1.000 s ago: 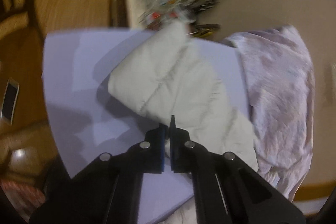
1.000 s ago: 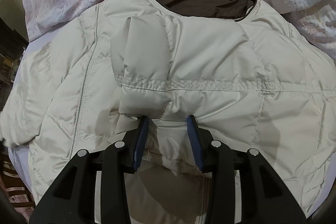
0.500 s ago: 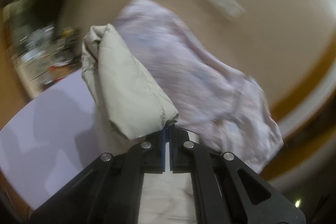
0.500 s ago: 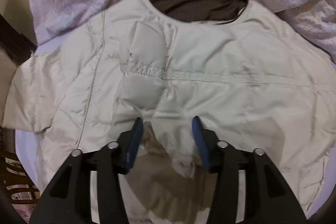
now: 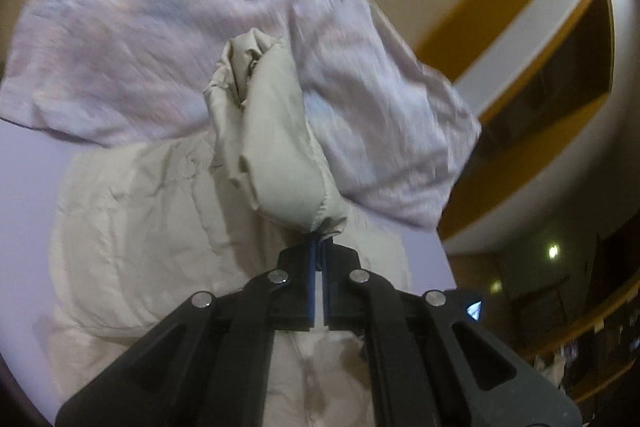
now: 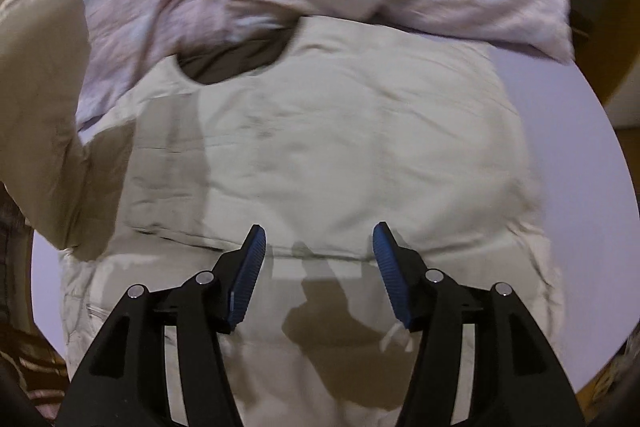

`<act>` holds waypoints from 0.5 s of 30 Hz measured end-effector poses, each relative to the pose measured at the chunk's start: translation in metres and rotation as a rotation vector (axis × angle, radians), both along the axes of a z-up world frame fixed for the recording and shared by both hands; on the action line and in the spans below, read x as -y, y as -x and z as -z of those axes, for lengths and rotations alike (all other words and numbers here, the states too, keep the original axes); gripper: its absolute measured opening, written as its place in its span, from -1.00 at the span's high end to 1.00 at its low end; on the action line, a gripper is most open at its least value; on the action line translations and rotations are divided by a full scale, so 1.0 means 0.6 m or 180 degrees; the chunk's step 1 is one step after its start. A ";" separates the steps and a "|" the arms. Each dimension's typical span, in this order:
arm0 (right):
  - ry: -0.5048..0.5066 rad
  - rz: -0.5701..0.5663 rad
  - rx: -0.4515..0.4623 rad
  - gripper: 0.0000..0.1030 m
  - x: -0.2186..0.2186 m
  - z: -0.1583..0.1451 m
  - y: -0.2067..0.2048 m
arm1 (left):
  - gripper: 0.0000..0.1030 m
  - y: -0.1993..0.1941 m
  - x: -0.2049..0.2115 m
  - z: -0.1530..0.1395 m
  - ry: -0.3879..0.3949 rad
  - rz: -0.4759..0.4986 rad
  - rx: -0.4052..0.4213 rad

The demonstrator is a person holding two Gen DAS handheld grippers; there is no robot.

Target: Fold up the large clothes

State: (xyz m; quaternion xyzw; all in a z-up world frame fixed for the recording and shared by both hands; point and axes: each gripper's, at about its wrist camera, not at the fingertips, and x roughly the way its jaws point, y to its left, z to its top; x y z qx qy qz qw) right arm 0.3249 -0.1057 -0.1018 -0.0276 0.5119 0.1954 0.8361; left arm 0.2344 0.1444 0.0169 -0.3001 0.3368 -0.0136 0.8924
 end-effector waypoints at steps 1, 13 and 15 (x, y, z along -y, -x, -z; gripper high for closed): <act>-0.0001 0.0046 -0.0016 -0.12 0.012 0.002 0.000 | 0.97 -0.009 0.013 0.014 -0.0020 0.0063 -0.0077; -0.0038 0.0282 -0.0031 -0.12 0.071 0.010 -0.008 | 0.23 -0.065 0.121 0.171 -0.0260 0.0587 -0.0960; -0.0091 0.0263 0.0012 -0.12 0.069 0.002 -0.007 | -0.14 -0.056 0.119 0.171 -0.0269 0.0566 -0.0928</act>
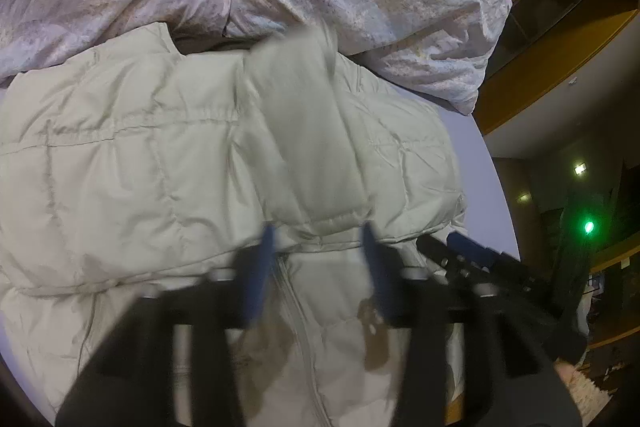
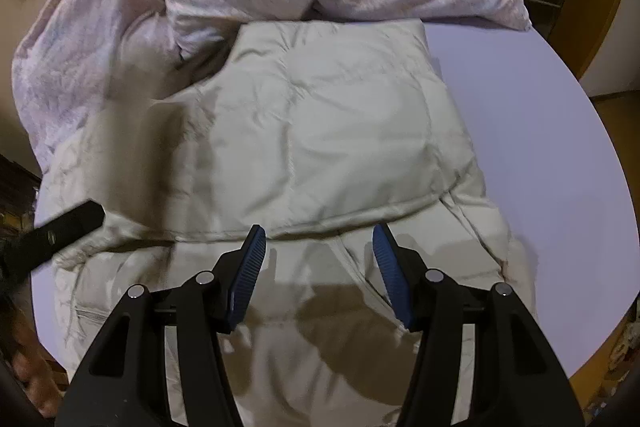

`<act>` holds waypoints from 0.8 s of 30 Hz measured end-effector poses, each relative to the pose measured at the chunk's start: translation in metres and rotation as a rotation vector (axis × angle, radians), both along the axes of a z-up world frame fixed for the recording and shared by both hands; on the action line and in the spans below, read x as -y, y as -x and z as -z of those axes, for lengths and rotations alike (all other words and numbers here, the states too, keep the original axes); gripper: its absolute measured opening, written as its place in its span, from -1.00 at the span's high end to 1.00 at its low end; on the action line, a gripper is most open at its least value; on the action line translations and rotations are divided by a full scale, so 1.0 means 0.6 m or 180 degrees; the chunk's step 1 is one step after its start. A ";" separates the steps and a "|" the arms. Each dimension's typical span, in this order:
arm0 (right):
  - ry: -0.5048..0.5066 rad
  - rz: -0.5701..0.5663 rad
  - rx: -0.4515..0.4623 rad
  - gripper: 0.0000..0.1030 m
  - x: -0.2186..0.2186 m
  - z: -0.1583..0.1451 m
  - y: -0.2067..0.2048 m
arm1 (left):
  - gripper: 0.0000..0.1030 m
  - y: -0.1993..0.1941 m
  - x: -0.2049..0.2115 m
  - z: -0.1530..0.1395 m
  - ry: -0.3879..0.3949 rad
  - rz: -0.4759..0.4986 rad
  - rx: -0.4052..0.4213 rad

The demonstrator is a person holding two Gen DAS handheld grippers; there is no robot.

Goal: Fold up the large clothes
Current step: 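Fold the held sleeve across the jacket body with the left gripper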

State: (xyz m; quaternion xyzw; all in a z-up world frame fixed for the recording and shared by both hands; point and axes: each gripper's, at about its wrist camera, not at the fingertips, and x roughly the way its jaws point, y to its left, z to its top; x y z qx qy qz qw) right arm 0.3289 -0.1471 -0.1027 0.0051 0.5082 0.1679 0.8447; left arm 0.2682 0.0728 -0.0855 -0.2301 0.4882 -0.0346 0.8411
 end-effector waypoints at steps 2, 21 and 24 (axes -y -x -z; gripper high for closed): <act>-0.0117 -0.0045 0.0068 -0.05 -0.007 -0.015 0.000 | -0.31 0.011 -0.008 -0.005 -0.0003 -0.0030 0.0059; 0.0339 -0.0819 -0.0124 0.63 -0.223 0.064 -0.053 | -0.49 0.218 -0.239 0.000 -0.0598 -0.1139 -0.0327; 0.0560 -0.0882 -0.0118 0.64 -0.233 0.101 -0.059 | -0.49 0.238 -0.261 0.006 -0.0587 -0.1232 -0.0425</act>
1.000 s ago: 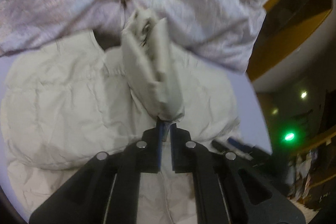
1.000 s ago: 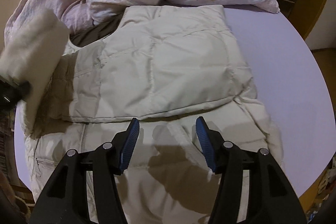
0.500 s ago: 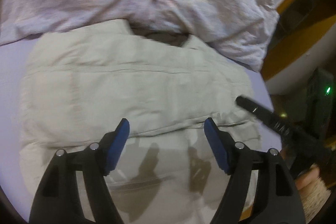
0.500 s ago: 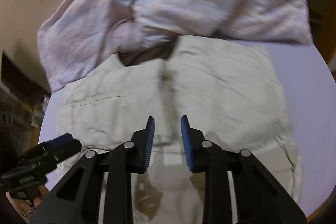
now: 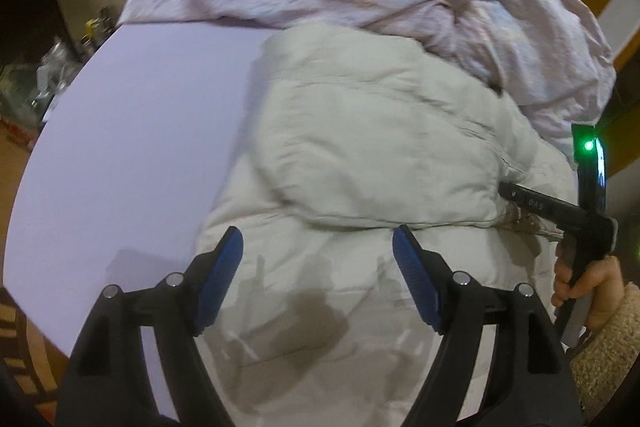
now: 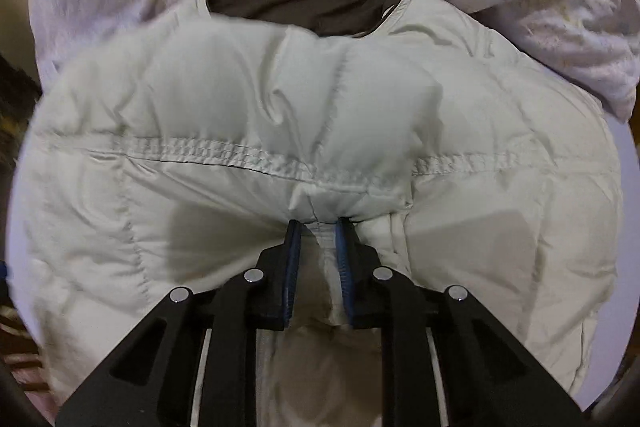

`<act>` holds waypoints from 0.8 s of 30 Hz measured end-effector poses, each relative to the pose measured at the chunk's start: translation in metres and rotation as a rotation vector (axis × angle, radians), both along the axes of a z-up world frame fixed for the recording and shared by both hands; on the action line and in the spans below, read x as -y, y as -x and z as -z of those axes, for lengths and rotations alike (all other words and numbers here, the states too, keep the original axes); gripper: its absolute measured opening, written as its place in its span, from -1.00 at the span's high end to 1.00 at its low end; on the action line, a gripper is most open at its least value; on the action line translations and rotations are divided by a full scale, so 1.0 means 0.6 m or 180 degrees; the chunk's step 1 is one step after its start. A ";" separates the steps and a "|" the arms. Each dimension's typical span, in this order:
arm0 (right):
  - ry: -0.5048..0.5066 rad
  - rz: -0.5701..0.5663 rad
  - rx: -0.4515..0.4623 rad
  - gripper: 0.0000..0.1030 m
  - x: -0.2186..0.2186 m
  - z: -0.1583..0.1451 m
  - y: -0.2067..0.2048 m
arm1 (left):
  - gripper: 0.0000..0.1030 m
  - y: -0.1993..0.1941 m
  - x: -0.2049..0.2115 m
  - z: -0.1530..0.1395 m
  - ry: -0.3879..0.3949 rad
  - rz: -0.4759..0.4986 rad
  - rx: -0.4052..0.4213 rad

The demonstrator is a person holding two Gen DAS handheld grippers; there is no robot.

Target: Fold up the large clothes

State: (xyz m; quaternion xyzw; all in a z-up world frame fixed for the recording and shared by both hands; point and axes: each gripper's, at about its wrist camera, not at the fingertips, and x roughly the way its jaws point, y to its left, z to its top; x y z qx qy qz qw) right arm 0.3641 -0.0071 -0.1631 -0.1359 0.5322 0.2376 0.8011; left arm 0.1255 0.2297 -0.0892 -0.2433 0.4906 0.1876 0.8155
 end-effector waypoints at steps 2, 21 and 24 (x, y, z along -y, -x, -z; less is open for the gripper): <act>0.0027 0.0058 -0.0053 0.64 -0.004 -0.001 -0.005 | -0.52 0.013 -0.010 0.002 0.0007 -0.0042 -0.0032; -0.0651 0.1114 -0.1090 -0.46 0.511 -0.042 0.032 | -0.71 0.151 -0.086 0.051 0.0502 0.0133 -0.0337; -0.0680 0.1259 -0.1320 -0.46 0.563 -0.023 0.047 | -0.71 0.160 -0.078 0.066 0.0666 0.0180 -0.0375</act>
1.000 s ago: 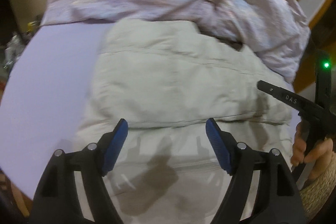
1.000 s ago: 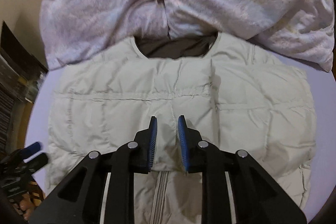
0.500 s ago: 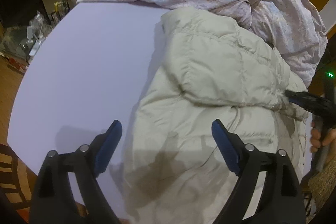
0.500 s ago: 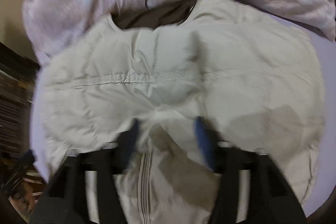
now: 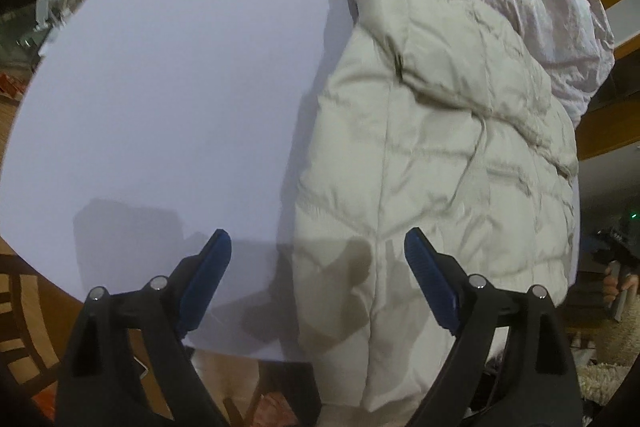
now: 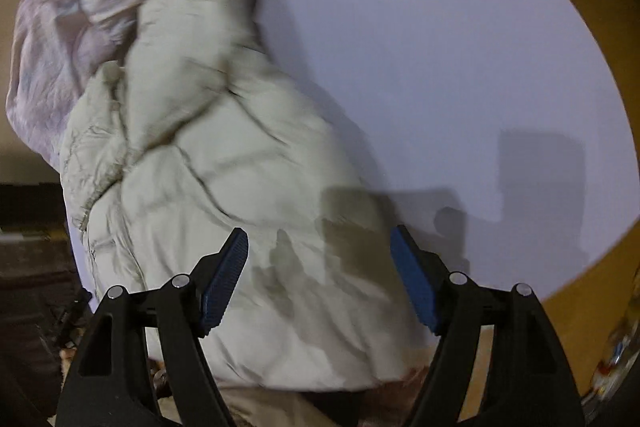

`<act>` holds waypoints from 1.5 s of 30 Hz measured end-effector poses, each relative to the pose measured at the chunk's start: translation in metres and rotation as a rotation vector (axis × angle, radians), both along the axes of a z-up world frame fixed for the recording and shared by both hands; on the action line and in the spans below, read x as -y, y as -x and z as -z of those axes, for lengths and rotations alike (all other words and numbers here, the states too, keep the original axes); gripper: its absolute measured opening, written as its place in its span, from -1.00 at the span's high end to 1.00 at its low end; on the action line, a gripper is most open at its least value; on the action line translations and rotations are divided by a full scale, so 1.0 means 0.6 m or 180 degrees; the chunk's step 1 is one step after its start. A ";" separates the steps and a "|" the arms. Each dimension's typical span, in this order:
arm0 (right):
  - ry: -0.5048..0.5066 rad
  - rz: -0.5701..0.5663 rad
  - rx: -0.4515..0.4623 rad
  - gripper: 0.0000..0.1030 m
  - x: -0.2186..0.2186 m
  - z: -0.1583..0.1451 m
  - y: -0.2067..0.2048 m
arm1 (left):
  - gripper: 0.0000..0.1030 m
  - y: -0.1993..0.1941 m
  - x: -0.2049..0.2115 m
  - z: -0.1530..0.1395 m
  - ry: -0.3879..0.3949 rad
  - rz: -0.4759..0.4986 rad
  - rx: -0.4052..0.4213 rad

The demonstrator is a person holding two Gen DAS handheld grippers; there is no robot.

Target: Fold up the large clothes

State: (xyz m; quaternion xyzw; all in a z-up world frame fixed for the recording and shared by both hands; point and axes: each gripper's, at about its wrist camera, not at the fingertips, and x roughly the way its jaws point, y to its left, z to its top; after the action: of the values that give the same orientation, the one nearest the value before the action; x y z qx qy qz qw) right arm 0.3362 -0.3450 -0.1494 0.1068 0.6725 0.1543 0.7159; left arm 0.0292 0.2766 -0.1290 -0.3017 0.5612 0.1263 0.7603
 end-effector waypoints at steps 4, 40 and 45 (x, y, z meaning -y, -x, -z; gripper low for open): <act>-0.0189 0.0007 -0.0334 -0.46 0.032 0.035 0.020 | -0.68 0.007 0.017 0.019 0.0156 0.0059 -0.0050; -0.0339 -0.0903 -0.0424 -0.28 -0.045 0.082 0.087 | -0.47 0.025 0.099 0.049 0.0342 0.0116 0.0027; -0.0422 -0.0882 -0.0460 0.35 -0.034 0.088 0.082 | 0.13 0.029 0.098 0.051 0.0420 0.0027 0.0124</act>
State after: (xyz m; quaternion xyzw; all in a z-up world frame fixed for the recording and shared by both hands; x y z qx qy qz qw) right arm 0.2873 -0.3248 -0.2021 0.0710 0.7189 0.2875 0.6289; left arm 0.0120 0.2180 -0.1596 -0.3512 0.5548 0.0799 0.7500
